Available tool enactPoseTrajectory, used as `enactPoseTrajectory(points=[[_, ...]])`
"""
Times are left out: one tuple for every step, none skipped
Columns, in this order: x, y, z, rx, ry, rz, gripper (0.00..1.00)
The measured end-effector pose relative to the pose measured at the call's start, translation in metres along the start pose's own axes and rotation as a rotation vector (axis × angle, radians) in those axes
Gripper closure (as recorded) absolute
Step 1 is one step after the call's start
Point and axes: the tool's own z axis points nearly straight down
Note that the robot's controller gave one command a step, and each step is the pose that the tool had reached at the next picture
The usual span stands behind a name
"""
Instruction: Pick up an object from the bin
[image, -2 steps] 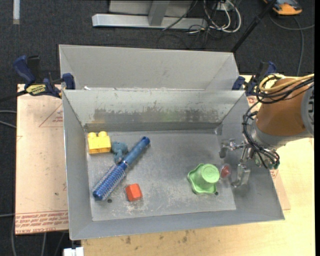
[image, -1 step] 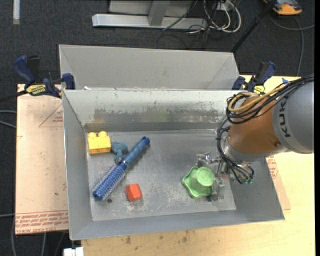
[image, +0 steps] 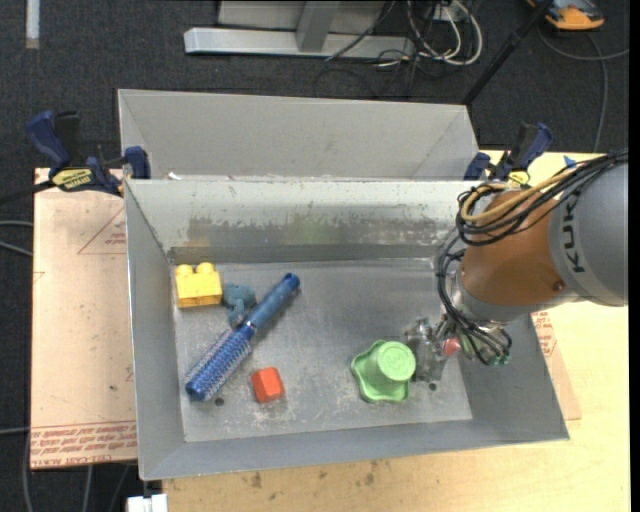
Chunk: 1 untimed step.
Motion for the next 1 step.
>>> enactPoseTrajectory(points=[[0.0,0.0003,0.0003,0.0,0.0,0.0,0.0]])
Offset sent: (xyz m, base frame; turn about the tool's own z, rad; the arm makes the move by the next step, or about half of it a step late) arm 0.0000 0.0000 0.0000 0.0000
